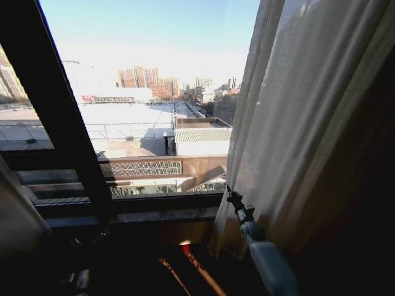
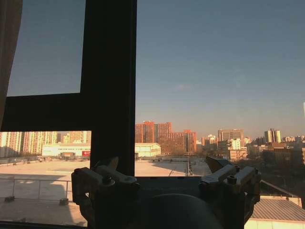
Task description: Open the curtains by pulling them apart, changing their state from closed to fully open.
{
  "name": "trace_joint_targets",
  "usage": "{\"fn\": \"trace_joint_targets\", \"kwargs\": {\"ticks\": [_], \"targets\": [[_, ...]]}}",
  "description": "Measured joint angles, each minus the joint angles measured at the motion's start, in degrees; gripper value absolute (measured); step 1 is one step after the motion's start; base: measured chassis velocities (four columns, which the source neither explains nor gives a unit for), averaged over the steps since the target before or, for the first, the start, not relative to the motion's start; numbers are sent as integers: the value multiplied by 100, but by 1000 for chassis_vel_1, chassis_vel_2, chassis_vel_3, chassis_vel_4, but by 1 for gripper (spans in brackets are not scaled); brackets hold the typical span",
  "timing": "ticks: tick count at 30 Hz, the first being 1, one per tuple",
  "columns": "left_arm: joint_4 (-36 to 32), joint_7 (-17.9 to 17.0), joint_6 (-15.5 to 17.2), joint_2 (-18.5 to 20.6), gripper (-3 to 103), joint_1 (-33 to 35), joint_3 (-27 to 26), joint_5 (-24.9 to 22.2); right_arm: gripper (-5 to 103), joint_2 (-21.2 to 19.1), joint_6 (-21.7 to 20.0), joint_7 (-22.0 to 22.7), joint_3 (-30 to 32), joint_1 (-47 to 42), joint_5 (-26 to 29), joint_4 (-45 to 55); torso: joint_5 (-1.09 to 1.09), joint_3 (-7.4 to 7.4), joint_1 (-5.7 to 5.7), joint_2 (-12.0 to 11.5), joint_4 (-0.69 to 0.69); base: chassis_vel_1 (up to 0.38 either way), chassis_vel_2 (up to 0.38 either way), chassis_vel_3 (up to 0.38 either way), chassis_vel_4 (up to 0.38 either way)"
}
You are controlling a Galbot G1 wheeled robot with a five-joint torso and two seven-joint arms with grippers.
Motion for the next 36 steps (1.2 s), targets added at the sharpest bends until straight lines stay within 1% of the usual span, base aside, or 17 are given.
{"fn": "trace_joint_targets", "kwargs": {"ticks": [11,19,26,36], "targets": [[0,0,0,0,100,0,0,0,0,-30,-77,-44,58,-45,-66,-9,0,0,0,0,1,-40,-20,36,17],[0,0,0,0,100,0,0,0,0,-30,-76,-66,66,-39,-84,-34,1,0,0,0,1,-218,-120,224,119],[0,0,0,0,100,0,1,0,0,-62,-67,-75,106,-33,-24,-46,1,0,0,0,-1,-328,-220,318,230],[0,0,0,0,100,0,1,0,0,-123,-52,-77,129,-67,21,-13,0,0,1,0,0,-349,-344,348,367]]}}
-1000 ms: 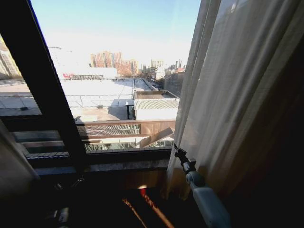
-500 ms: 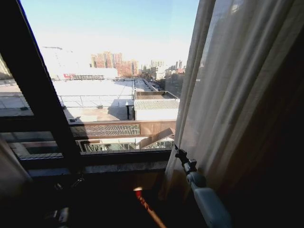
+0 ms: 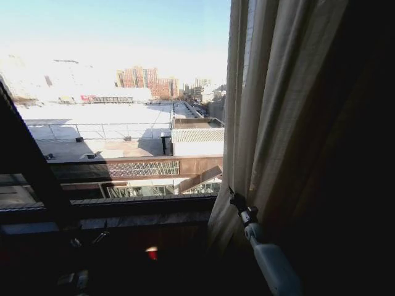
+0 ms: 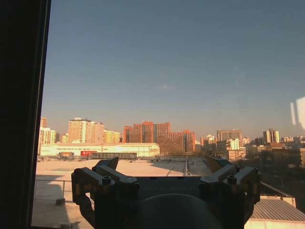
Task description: Open the curtains by pulling them apart, changing their state from closed to fully open.
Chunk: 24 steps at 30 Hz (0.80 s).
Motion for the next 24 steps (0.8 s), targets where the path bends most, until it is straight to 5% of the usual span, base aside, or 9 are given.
{"fn": "trace_joint_targets", "kwargs": {"ticks": [13,24], "targets": [[0,5,0,0,100,0,1,0,0,-16,40,77,1,-78,105,117,4,0,-1,0,-2,-316,-316,290,316],[0,2,0,0,100,0,-4,0,0,-26,41,112,2,-170,144,225,-1,0,-1,0,3,-34,-27,26,18]]}}
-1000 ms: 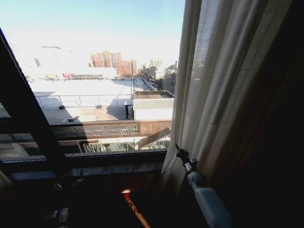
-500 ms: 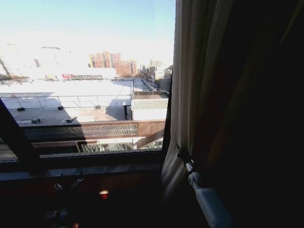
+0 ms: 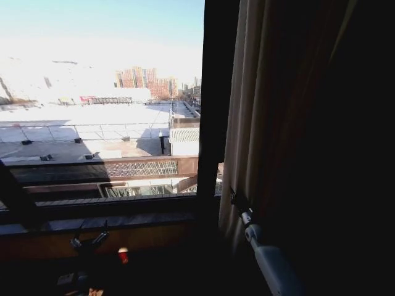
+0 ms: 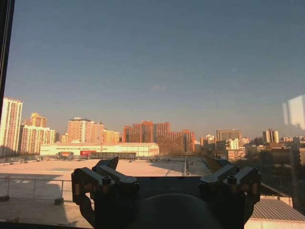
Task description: Open the curtains by pulling them apart, changing their state from closed to fully open.
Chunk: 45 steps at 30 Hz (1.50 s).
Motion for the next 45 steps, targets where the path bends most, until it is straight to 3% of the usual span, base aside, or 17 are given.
{"fn": "trace_joint_targets", "kwargs": {"ticks": [29,40,45], "targets": [[0,-2,0,0,100,0,4,0,0,-86,26,76,62,-165,-178,148,2,0,0,0,-4,-36,-24,33,25],[0,-2,0,0,100,0,3,0,0,-284,-646,1313,358,69,-646,-90,-1,0,0,0,-2,-20,-16,19,16],[0,-3,0,0,100,0,3,0,0,-446,-852,1673,519,137,-728,-156,1,0,0,0,-3,0,0,0,0]]}}
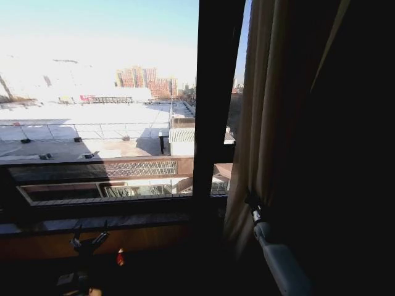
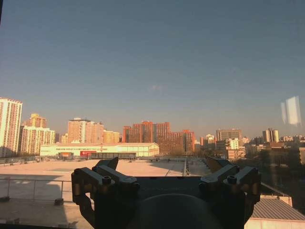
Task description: Open the curtains by pulling them apart, changing their state from closed to fully open.
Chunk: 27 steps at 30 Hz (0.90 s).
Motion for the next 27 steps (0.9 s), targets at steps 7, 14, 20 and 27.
{"fn": "trace_joint_targets", "kwargs": {"ticks": [7,14,20,27], "targets": [[0,1,0,0,100,0,0,0,0,-237,-371,542,192,49,-28,-70,0,1,1,0,-1,0,0,0,0],[0,1,0,0,100,0,1,0,0,-192,-522,692,197,-27,-88,2,1,1,1,0,-1,0,0,0,0],[0,1,0,0,100,0,0,0,0,-143,-559,570,64,-274,93,379,0,1,1,0,-1,0,0,0,0],[0,1,0,0,100,0,1,0,20,-111,-300,-354,-103,-792,297,962,0,0,1,-1,-1,0,0,0,0]]}}
